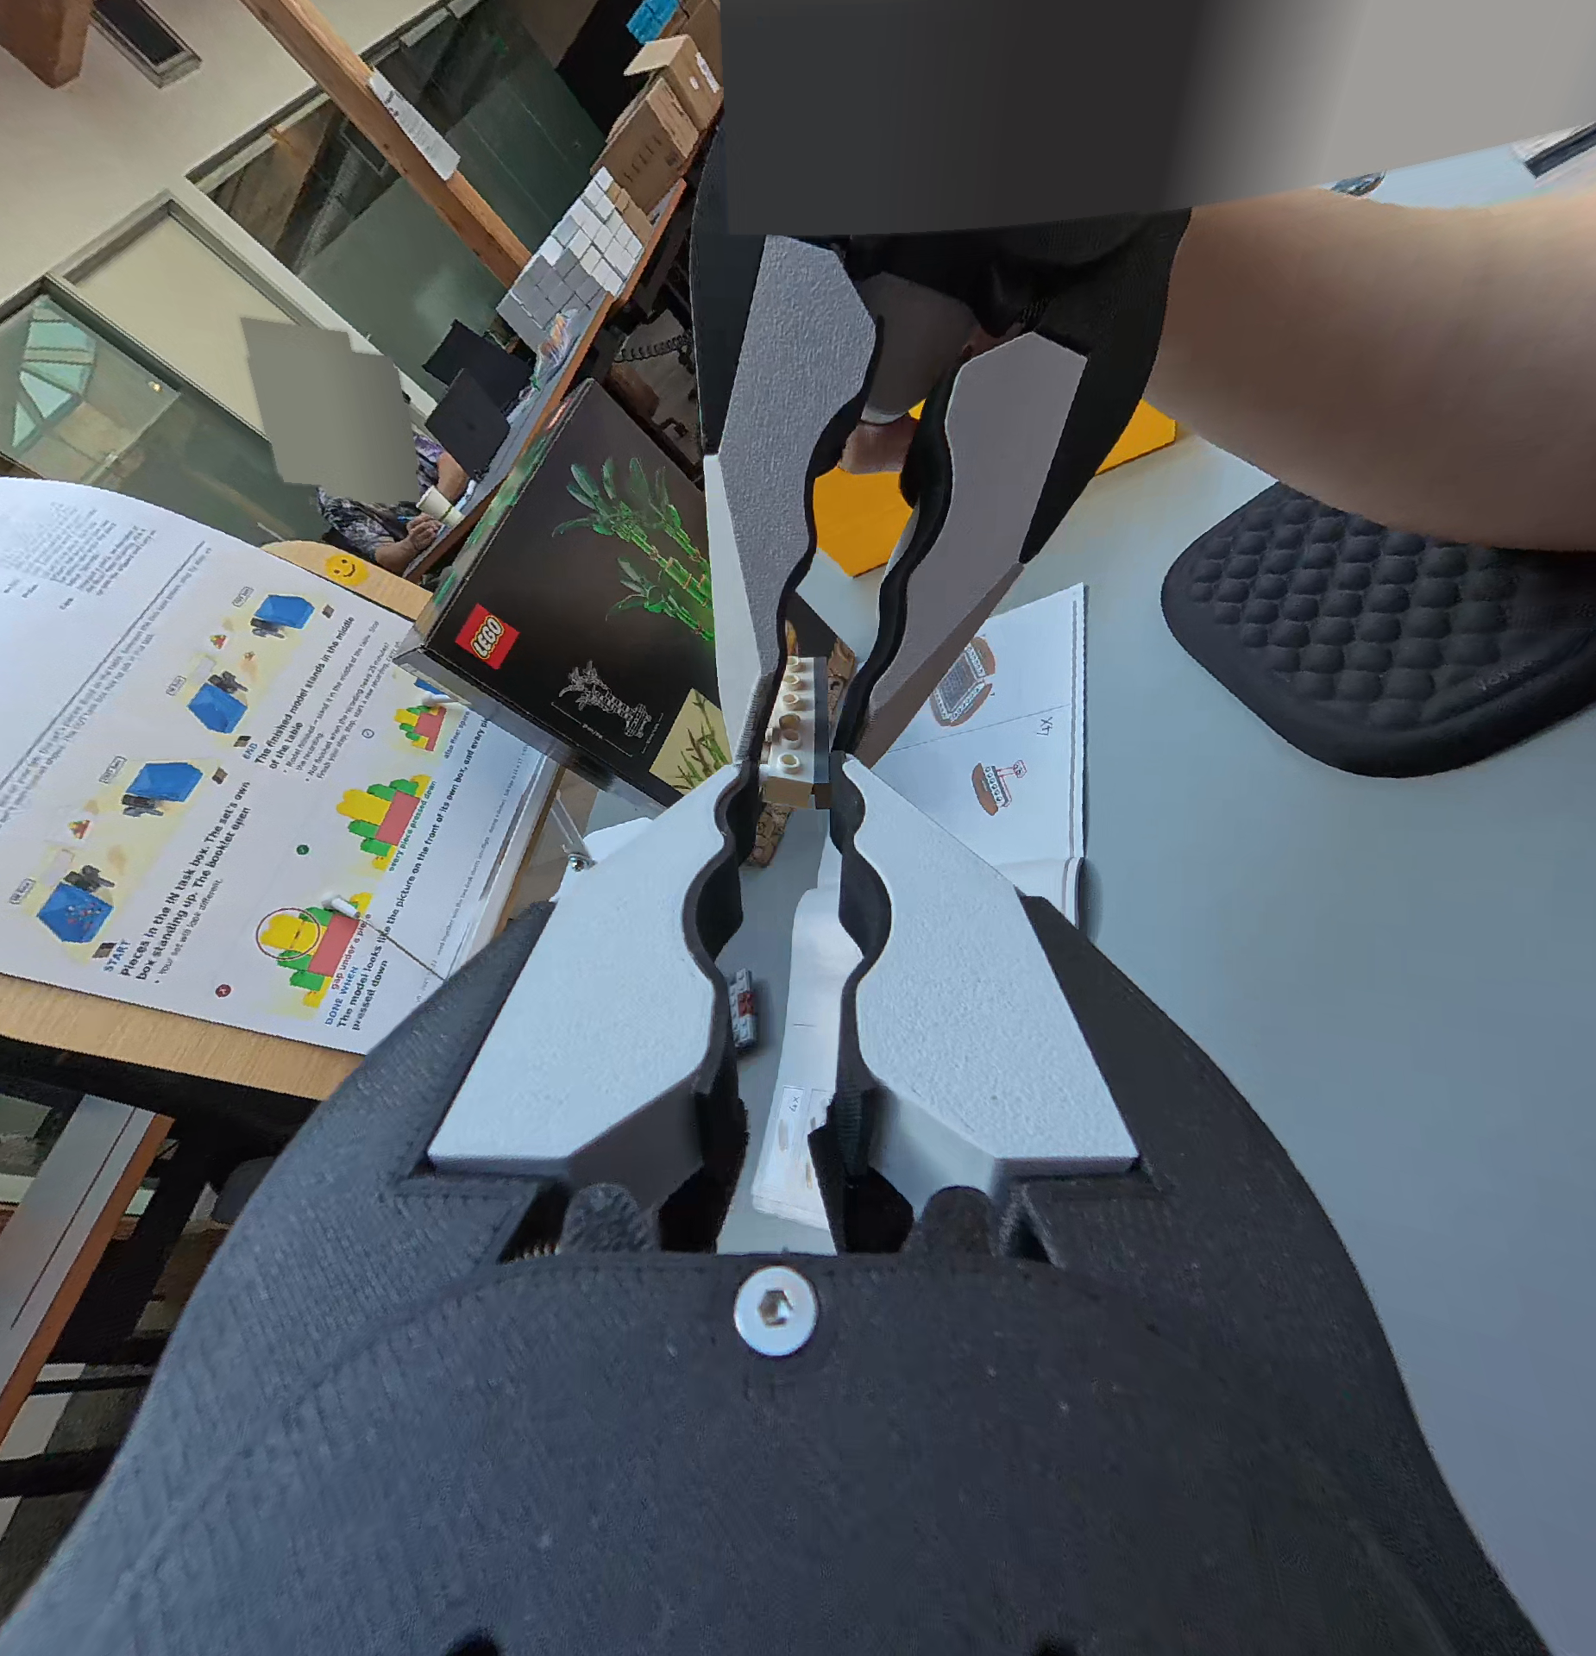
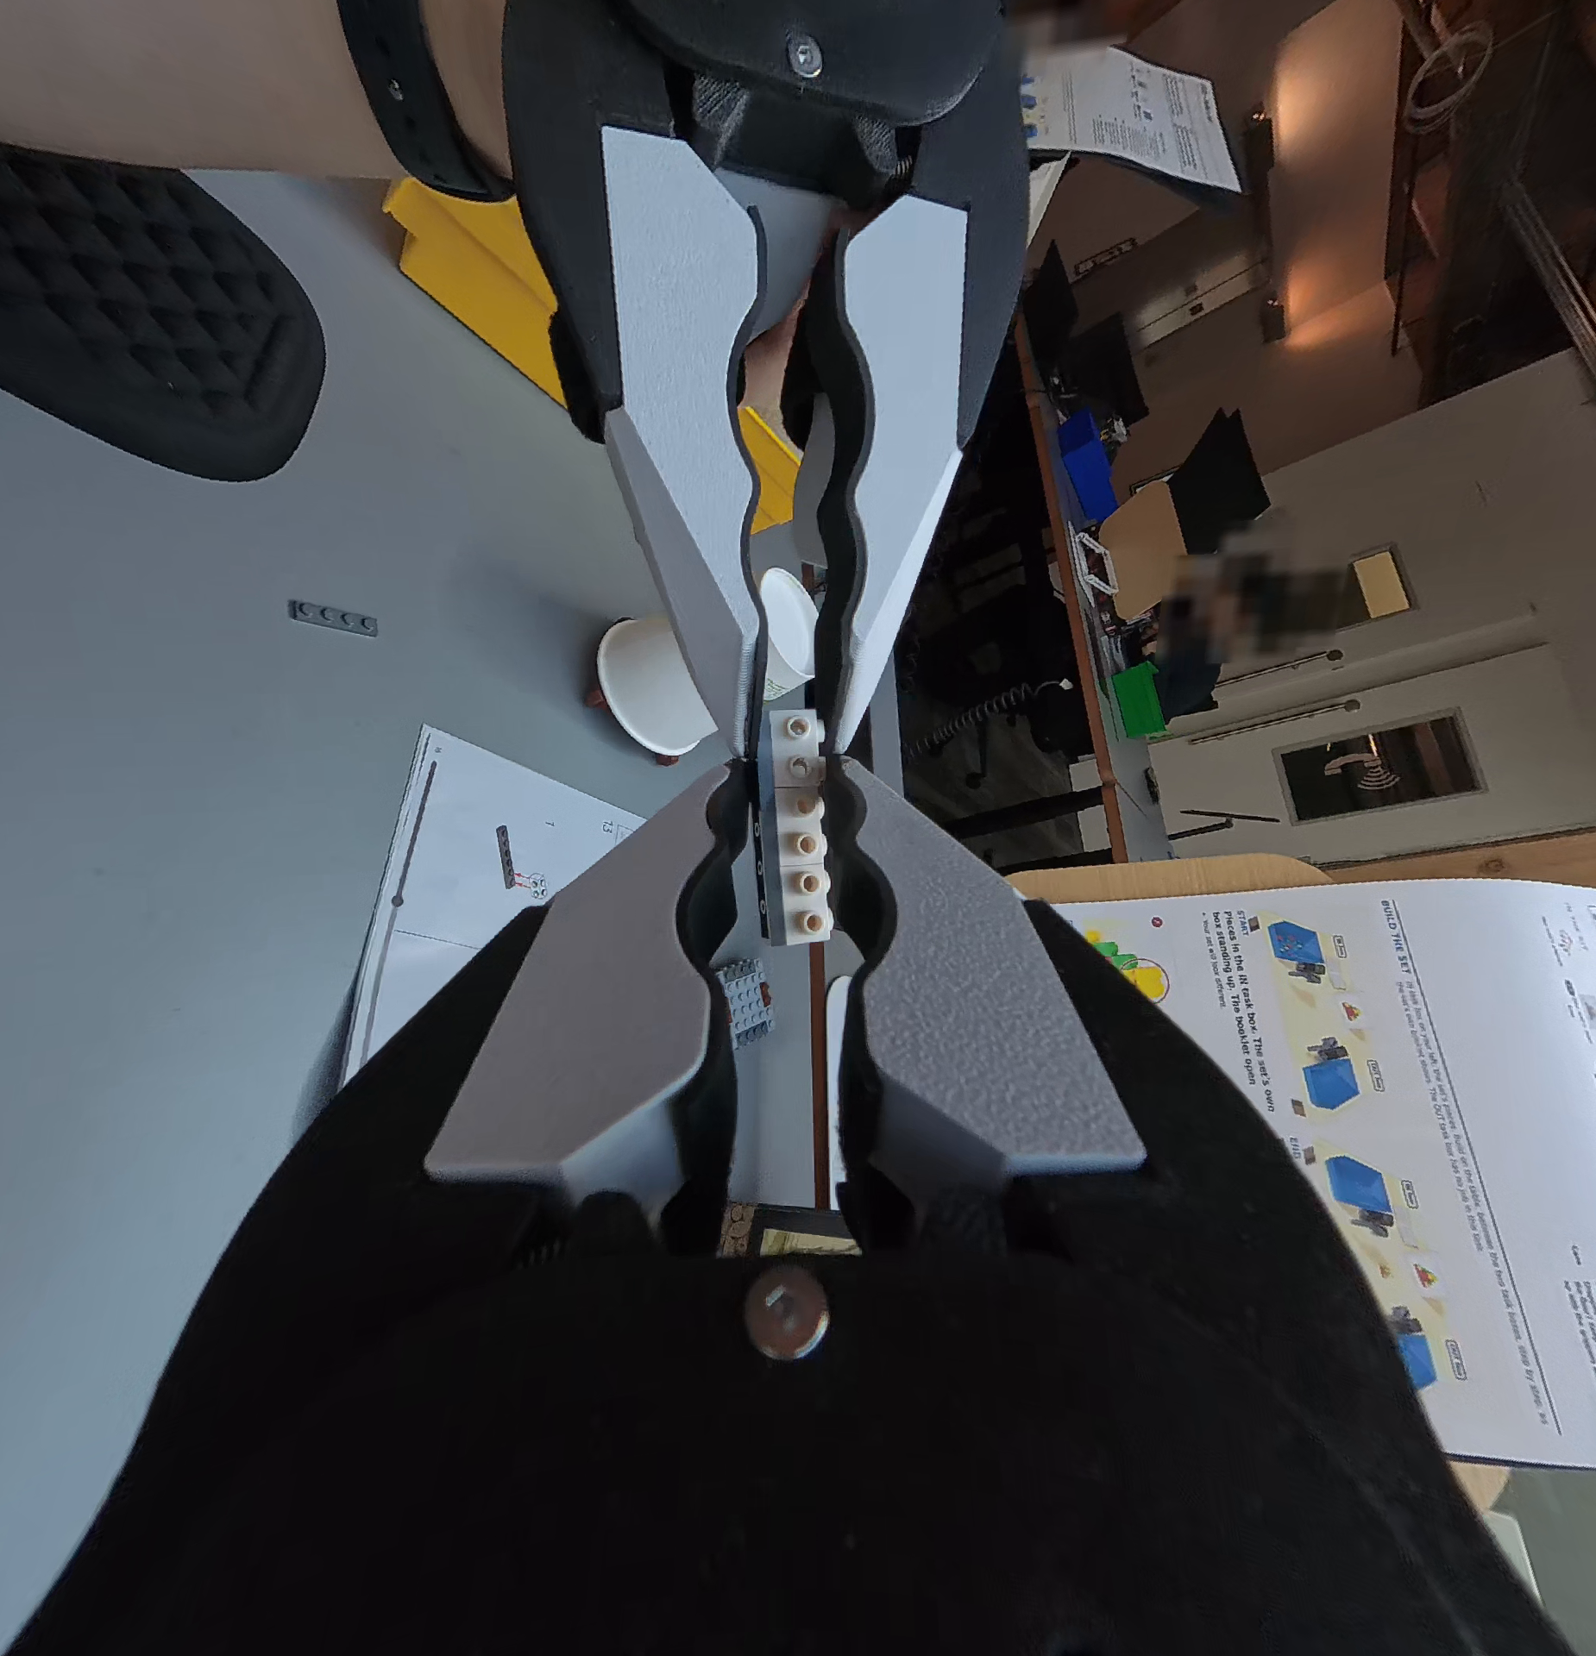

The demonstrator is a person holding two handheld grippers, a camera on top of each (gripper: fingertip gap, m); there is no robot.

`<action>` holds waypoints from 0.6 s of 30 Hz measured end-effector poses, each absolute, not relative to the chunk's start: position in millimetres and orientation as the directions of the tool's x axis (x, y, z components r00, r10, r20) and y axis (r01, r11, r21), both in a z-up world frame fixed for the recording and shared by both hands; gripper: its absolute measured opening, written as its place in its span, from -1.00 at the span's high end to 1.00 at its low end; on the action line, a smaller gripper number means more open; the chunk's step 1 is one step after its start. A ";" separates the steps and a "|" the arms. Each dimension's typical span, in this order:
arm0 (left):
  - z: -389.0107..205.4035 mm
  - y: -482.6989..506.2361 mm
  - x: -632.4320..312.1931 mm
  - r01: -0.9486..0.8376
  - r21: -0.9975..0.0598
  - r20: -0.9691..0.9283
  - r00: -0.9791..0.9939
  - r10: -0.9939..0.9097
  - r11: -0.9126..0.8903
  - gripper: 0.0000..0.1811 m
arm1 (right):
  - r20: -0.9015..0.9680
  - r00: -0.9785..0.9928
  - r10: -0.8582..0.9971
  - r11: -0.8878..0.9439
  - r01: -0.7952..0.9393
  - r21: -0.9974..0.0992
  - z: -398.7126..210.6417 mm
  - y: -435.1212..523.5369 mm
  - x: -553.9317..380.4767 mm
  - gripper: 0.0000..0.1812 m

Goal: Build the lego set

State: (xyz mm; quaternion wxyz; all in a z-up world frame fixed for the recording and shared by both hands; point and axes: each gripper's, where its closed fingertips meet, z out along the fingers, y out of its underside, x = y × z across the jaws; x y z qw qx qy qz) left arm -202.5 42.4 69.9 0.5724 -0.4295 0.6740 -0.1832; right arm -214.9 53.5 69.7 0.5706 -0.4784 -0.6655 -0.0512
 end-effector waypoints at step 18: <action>102.7 38.3 -214.1 -0.303 -0.699 -0.704 0.128 -0.699 0.648 0.86 | 0.809 0.251 0.532 0.562 0.609 -0.559 102.7 53.4 -205.7 0.70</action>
